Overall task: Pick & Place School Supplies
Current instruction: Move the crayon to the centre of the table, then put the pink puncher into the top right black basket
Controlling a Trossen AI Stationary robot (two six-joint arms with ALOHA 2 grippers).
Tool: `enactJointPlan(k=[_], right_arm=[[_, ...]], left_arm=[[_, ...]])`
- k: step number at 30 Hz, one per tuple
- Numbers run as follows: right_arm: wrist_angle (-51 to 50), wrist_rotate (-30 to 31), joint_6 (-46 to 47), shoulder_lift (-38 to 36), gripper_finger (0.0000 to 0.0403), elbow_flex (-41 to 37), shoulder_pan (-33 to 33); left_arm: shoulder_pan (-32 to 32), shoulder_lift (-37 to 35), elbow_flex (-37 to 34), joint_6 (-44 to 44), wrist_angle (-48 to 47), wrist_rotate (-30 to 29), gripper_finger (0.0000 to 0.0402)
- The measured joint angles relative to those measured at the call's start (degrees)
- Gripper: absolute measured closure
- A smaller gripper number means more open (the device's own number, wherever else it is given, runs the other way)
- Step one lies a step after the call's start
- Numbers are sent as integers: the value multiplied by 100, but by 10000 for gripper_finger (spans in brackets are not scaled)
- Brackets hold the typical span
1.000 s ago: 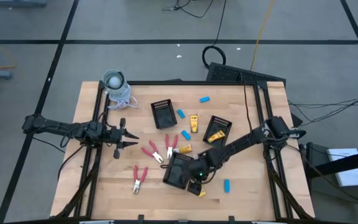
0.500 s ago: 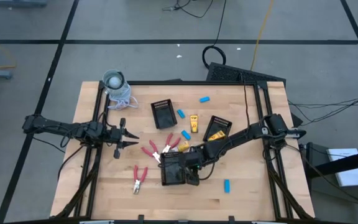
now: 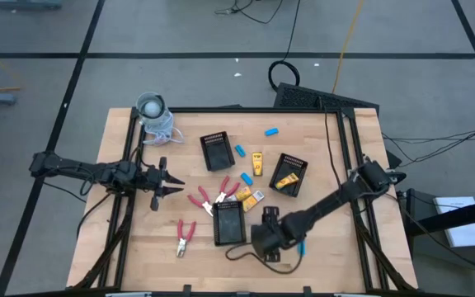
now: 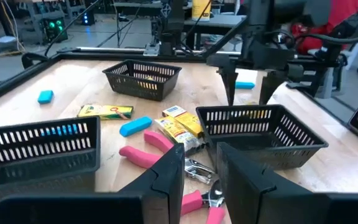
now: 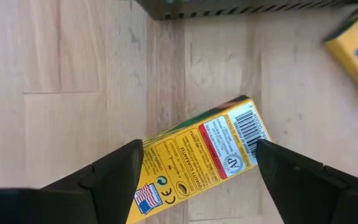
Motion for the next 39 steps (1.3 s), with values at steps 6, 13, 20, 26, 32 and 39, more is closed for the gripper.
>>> enactJointPlan(k=[6,13,20,26,32,39], right_arm=[[-6,973,-61,-58,97,-11,314],[-184,1657,-318,-96,97,-11,397],[-767,2180,-205,-433,97,-11,491],[-1467,2410,381,-749,97,-9,766],[-2082,2422,925,-834,97,-7,1005],[-2204,2564,1028,-828,97,-7,1073]], left_arm=[[-152,592,-1,-134,1136,92,304],[-181,2183,711,-162,1149,-300,304],[-184,4148,2435,-15,-925,-405,304],[-182,5000,3537,27,-2837,-493,304],[-185,5577,3800,-259,-3901,-382,304],[-422,6452,3860,-282,-3636,-452,303]])
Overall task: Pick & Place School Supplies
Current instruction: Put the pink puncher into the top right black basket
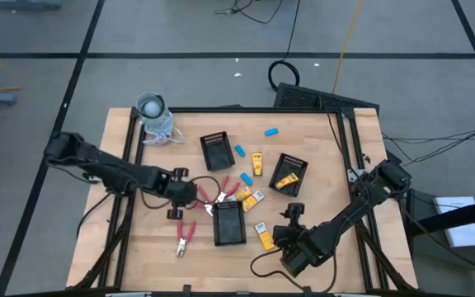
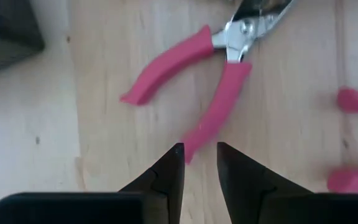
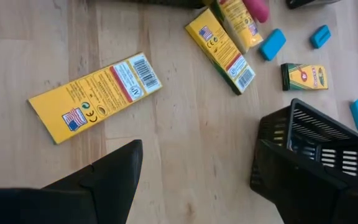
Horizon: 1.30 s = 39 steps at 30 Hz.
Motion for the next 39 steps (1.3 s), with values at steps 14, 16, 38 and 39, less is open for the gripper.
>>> enactJointPlan(k=[14,16,38,39], right_arm=[[-122,-34,-17,-1,97,2,0],[-122,-36,-7,-1,97,2,0],[-189,-193,107,1,97,4,0],[-189,-193,109,1,97,4,0]], left_arm=[[-261,366,63,-78,335,-19,234],[-224,401,64,-11,340,-98,226],[-149,1049,75,215,499,4,358],[-149,1018,69,220,419,-28,359]])
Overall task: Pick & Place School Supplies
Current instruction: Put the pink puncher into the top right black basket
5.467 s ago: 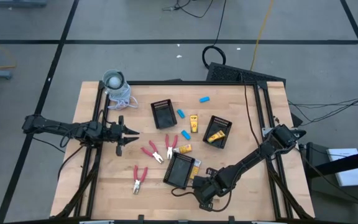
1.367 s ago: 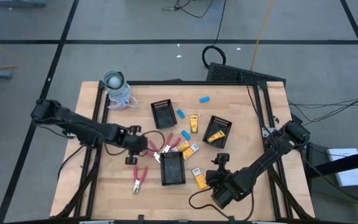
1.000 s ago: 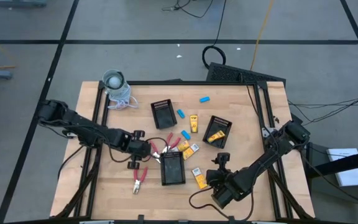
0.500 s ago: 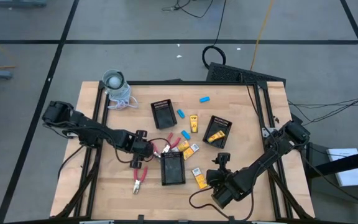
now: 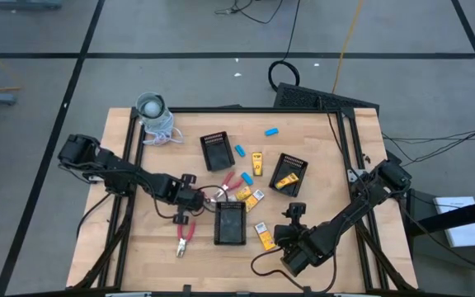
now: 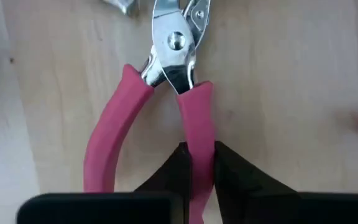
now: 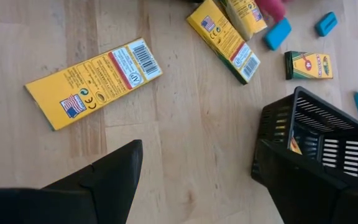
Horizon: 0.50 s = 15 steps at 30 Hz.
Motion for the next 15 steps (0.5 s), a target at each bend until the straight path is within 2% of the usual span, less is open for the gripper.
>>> enactJointPlan(k=[8,15], right_arm=[[11,1,20,0,97,0,0],[22,1,22,0,97,0,0]], left_arm=[[4,-372,-20,-256,-473,-588,359],[192,-914,-18,-81,-133,-928,359]])
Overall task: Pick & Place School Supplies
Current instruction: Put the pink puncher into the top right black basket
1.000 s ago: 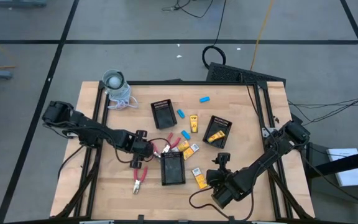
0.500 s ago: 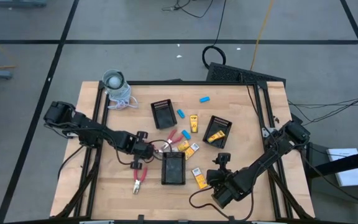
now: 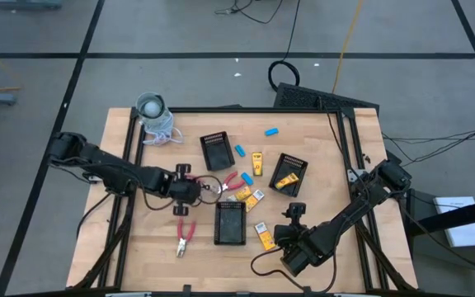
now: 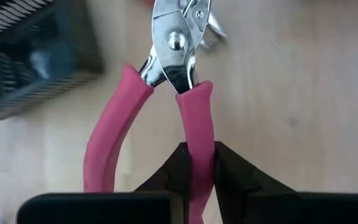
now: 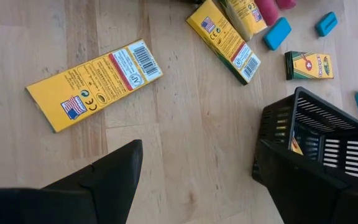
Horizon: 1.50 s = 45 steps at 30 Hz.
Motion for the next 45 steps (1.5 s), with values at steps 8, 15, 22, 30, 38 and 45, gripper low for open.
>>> enactJointPlan(k=[8,15,22,30,38,45], right_arm=[[42,0,0,0,97,0,0],[76,0,5,0,97,0,0],[85,-7,23,0,97,0,3],[85,-13,14,2,97,0,4],[80,-15,-28,2,97,0,0],[85,-14,-26,2,97,0,0]], left_arm=[[770,-167,207,595,142,-291,359],[1595,-116,791,1703,130,-384,359],[2356,-57,898,3284,-21,354,359],[2626,392,901,4379,126,512,359],[2907,753,904,4988,271,325,359],[2948,826,905,5950,565,248,359]])
